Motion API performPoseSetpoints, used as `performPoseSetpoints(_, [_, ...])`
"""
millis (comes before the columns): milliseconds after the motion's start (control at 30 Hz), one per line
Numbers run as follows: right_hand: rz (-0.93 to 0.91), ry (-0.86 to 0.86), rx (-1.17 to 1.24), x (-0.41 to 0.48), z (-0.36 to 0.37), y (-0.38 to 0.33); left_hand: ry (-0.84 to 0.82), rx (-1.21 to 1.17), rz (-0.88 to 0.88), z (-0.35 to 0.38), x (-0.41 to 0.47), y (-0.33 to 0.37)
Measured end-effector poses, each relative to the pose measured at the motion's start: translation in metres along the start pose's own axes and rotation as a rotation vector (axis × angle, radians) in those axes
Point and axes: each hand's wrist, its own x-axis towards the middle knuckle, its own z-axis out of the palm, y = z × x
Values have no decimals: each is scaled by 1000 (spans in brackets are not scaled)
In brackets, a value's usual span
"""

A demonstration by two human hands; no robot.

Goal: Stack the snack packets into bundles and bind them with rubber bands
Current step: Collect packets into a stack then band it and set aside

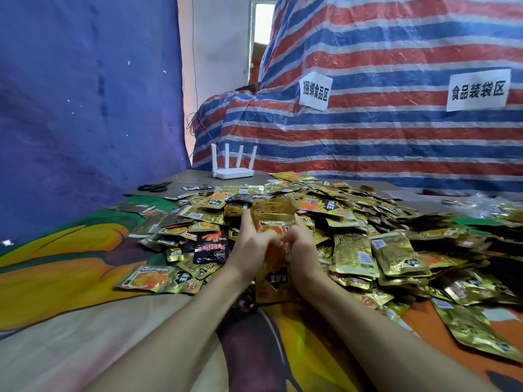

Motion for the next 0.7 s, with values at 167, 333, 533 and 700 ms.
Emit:
performPoseSetpoints(167, [-91,128,95,3,2,-8,-50,164,239,11,-9,2])
performPoseSetpoints(333, [-156,151,52,4,-2,-5,-60,129,257,9,-4,-6])
performPoseSetpoints(533, [-5,78,98,3,1,-4,-139,215,137,-7,5,-8])
performPoseSetpoints(700, [86,63,92,4,-1,-14,-67,300,158,2,0,-5])
